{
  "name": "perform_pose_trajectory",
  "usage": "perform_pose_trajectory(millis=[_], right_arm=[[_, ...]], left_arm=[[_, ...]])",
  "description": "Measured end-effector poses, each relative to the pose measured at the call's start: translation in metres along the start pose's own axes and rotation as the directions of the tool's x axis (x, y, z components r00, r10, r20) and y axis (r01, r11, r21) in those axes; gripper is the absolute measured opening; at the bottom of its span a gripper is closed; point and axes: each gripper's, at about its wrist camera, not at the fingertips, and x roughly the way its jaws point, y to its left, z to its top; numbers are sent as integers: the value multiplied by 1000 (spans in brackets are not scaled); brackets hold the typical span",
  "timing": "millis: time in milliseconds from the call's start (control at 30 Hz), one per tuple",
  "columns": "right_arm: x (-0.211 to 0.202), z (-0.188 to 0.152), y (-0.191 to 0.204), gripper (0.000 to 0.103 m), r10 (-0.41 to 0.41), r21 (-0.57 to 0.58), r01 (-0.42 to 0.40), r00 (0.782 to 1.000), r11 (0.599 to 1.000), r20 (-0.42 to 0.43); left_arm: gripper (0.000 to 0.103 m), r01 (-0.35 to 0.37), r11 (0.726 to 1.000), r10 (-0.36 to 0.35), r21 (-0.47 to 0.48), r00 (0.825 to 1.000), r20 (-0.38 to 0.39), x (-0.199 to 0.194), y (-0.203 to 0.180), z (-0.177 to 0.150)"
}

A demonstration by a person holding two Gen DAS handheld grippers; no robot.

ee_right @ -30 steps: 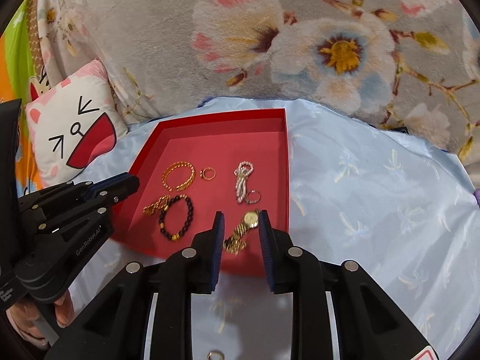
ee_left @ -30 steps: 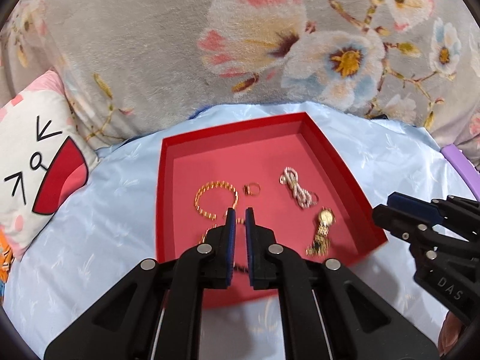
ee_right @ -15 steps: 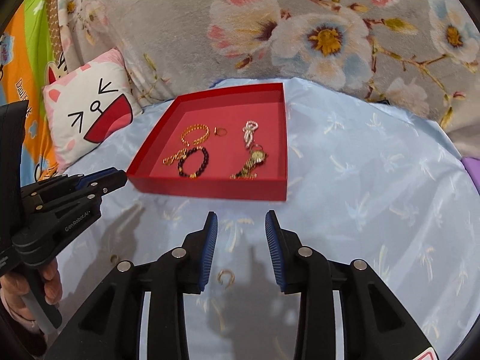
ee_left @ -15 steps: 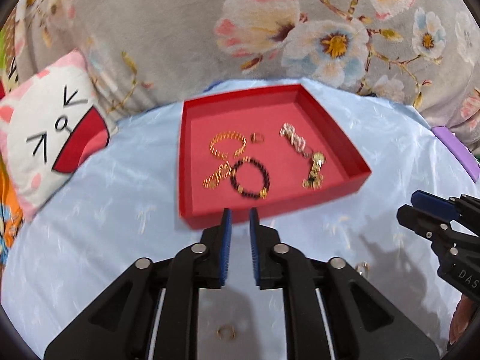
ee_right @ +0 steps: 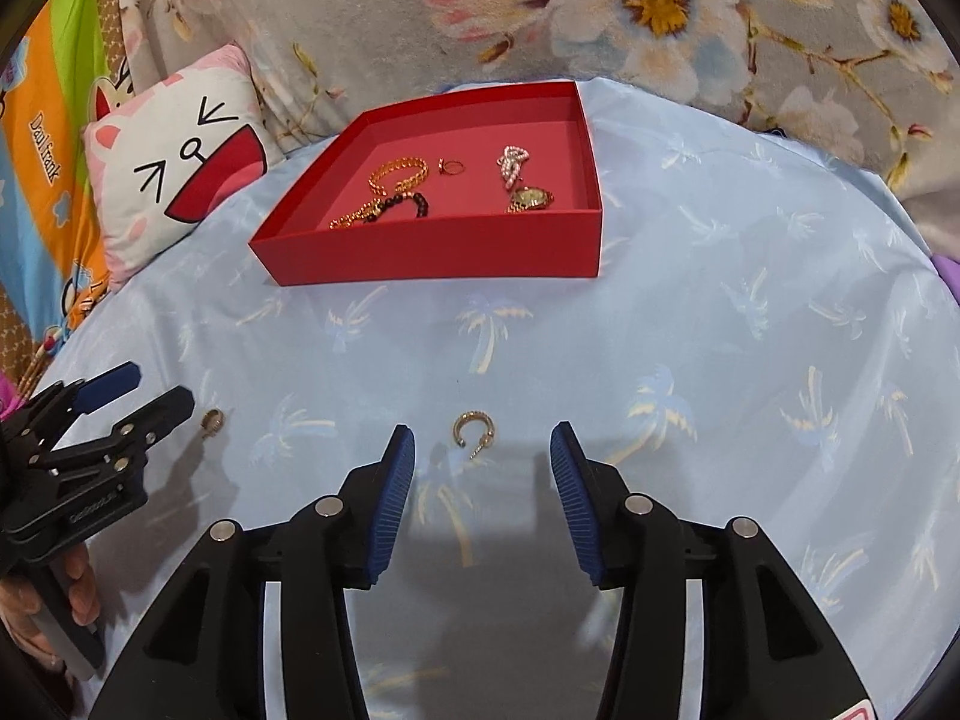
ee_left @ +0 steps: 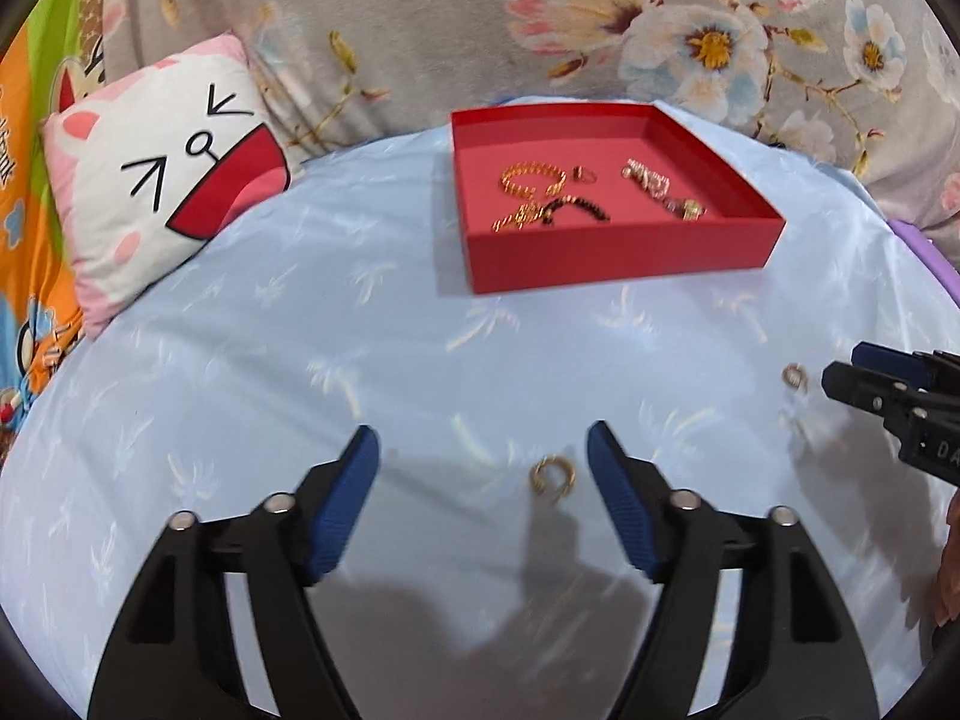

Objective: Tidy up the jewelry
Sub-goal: 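Withdraw both tools and move each to a gold hoop earring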

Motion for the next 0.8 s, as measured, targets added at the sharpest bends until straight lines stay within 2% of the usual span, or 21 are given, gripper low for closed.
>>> perform_pose_trajectory(millis=[133, 367, 500, 567, 700, 800], right_arm=[[8, -5, -1, 47, -2, 7, 3, 1000, 1000, -21], [11, -5, -4, 50, 0, 25, 0, 999, 1000, -34], [12, -5, -1, 51, -5, 14, 5, 999, 1000, -38], [13, -4, -1, 51, -7, 11, 7, 999, 1000, -39], [13, -4, -2, 51, -8, 10, 8, 999, 1000, -41], [15, -4, 0, 51, -10, 8, 11, 999, 1000, -44]], left_arm=[[73, 52, 998, -54, -22, 997, -59, 8, 4, -5], [73, 70, 997, -74, -43, 991, -108, 18, 4, -6], [72, 76, 997, -77, -13, 991, -111, 20, -5, -6], [65, 89, 996, -89, -3, 988, -126, 23, -9, -5], [59, 92, 996, -90, 13, 988, -124, 23, -14, -5], [46, 97, 995, -95, 10, 989, -117, 23, -14, -4]])
